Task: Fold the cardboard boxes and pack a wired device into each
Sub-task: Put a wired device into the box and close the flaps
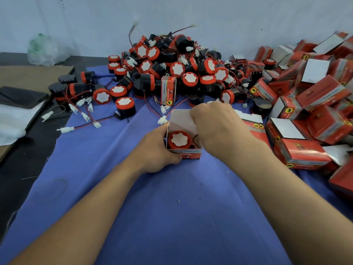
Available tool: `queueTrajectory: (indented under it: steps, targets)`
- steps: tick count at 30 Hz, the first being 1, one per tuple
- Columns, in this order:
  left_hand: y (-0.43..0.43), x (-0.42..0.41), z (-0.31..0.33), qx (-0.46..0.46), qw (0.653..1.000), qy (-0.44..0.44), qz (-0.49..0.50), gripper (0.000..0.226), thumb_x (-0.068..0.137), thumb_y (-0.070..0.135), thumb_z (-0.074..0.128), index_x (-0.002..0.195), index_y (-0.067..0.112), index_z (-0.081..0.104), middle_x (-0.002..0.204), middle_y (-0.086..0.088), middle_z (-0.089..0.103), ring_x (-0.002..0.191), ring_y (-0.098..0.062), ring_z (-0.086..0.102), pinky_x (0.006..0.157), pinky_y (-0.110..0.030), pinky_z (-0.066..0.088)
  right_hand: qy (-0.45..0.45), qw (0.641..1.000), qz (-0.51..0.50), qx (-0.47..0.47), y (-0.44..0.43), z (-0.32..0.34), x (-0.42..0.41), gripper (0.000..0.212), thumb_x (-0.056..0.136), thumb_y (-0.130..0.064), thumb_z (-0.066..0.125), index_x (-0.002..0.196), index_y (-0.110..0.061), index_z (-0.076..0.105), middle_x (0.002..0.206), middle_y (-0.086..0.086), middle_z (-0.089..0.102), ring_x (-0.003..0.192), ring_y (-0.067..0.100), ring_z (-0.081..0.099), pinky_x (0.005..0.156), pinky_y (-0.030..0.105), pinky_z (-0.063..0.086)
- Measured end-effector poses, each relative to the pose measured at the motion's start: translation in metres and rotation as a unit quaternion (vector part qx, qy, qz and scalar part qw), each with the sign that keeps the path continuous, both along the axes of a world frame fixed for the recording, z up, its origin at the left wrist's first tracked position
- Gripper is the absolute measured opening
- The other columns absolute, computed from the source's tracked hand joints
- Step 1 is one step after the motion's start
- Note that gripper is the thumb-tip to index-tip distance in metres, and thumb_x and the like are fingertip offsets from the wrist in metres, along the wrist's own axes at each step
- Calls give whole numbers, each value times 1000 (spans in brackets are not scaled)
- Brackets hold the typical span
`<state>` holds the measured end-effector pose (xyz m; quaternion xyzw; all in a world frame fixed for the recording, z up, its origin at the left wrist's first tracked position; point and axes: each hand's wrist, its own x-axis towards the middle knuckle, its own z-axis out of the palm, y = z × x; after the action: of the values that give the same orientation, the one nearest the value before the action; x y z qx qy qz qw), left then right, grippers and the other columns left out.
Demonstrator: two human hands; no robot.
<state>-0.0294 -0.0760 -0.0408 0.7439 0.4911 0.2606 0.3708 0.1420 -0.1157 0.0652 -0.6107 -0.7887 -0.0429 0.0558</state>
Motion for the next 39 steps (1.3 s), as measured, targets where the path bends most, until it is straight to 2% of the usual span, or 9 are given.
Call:
queueTrajectory:
  steps: [9, 15, 19, 23, 25, 29, 33, 36, 39]
  targets:
    - [-1, 2, 0, -2, 1000, -1, 15, 70, 55, 26, 78, 121, 44, 62, 110, 22, 72, 101, -4, 68, 88, -33, 57, -108, 992, 48, 50, -3, -15, -8, 34, 85, -1, 46, 64, -20, 27, 64, -2, 33, 62, 23, 32, 79, 34, 23]
    - [-2, 1, -2, -7, 1000, -16, 22, 66, 54, 27, 78, 116, 46, 63, 107, 23, 73, 97, -3, 69, 83, -33, 58, -122, 991, 30, 48, -8, -31, 2, 27, 96, -19, 49, 70, -24, 53, 61, -4, 42, 59, 18, 34, 83, 38, 22]
    - [-4, 2, 1, -8, 1000, -19, 12, 65, 55, 29, 79, 115, 47, 62, 106, 28, 71, 96, 1, 68, 79, -24, 53, -93, 995, 25, 9, -5, -23, 5, 21, 87, -9, 52, 86, -24, 67, 69, -3, 47, 65, 24, 39, 78, 34, 32]
    - [-5, 3, 3, -12, 1000, -15, 8, 65, 57, 29, 79, 117, 47, 61, 106, 32, 69, 96, 6, 66, 76, -17, 49, -91, 996, -11, -6, -10, -17, -1, 26, 89, -9, 51, 68, -17, 38, 66, 1, 29, 53, 19, 26, 52, 30, 22]
    - [-4, 3, 2, -14, 1000, -16, 15, 65, 57, 26, 80, 116, 46, 62, 104, 31, 70, 95, 6, 66, 76, -20, 51, -113, 993, 11, -23, -16, -17, -5, 37, 90, -11, 52, 66, -18, 25, 67, 1, 28, 55, 19, 24, 61, 32, 26]
    - [-1, 4, 0, -25, 999, -28, 19, 69, 58, 18, 84, 121, 40, 66, 114, 16, 74, 107, -11, 69, 94, -44, 59, -147, 988, 26, -47, -36, -26, -13, 34, 91, -17, 52, 68, -20, 27, 68, -3, 32, 56, 16, 23, 76, 38, 25]
    - [-1, 5, 1, -28, 999, -26, 20, 71, 58, 19, 85, 122, 39, 65, 115, 15, 74, 109, -14, 69, 97, -46, 57, -124, 986, 17, -107, -43, -24, -12, 33, 96, -15, 48, 71, -20, 28, 70, -2, 29, 59, 19, 30, 67, 32, 28]
    - [-2, 6, 4, -35, 999, -22, 28, 69, 53, 22, 82, 117, 40, 66, 110, 18, 75, 104, -9, 69, 92, -42, 59, -55, 992, 18, -113, -42, -19, -7, 10, 94, -11, 51, 90, -17, 43, 74, 1, 35, 58, 18, 31, 53, 32, 25]
    - [-5, 8, 7, -36, 999, -10, 23, 62, 48, 25, 81, 105, 44, 66, 100, 24, 74, 92, 2, 68, 81, -33, 57, 38, 996, -20, -82, -43, -27, -4, 38, 87, -7, 51, 121, -17, 36, 73, -2, 35, 55, 17, 32, 50, 34, 21]
